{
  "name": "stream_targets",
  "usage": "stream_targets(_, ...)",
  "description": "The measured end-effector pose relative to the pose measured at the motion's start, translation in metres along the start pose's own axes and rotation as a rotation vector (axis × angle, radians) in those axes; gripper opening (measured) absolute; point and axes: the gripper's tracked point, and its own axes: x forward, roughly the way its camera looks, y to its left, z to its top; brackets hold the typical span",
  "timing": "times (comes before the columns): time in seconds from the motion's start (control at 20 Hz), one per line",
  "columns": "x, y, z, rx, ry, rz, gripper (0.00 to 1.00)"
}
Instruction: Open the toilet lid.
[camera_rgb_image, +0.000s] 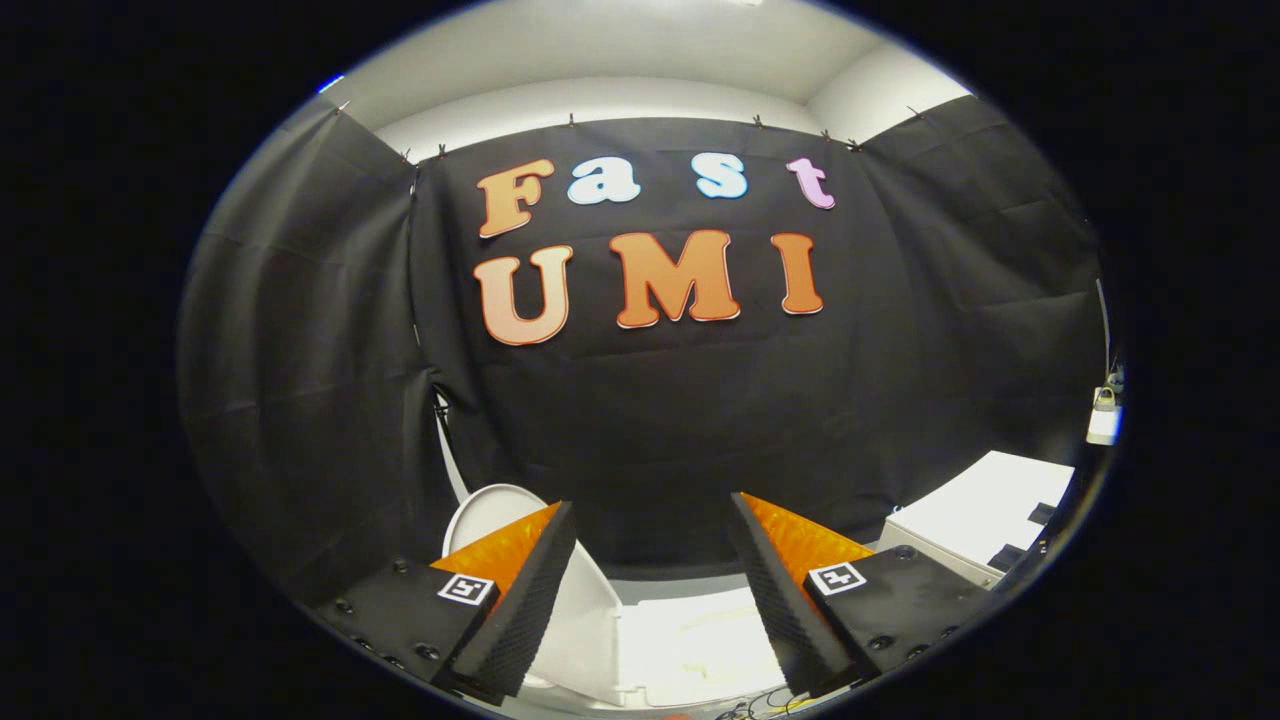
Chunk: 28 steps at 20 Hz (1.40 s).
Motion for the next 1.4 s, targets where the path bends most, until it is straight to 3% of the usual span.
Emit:
stream_targets(0.4, -0.011, -0.060, 0.023, -0.045, -0.027, -0.067, 0.98)
stream_targets(1.4, -0.023, -0.069, 0.024, -0.084, -0.042, -0.076, 0.98)
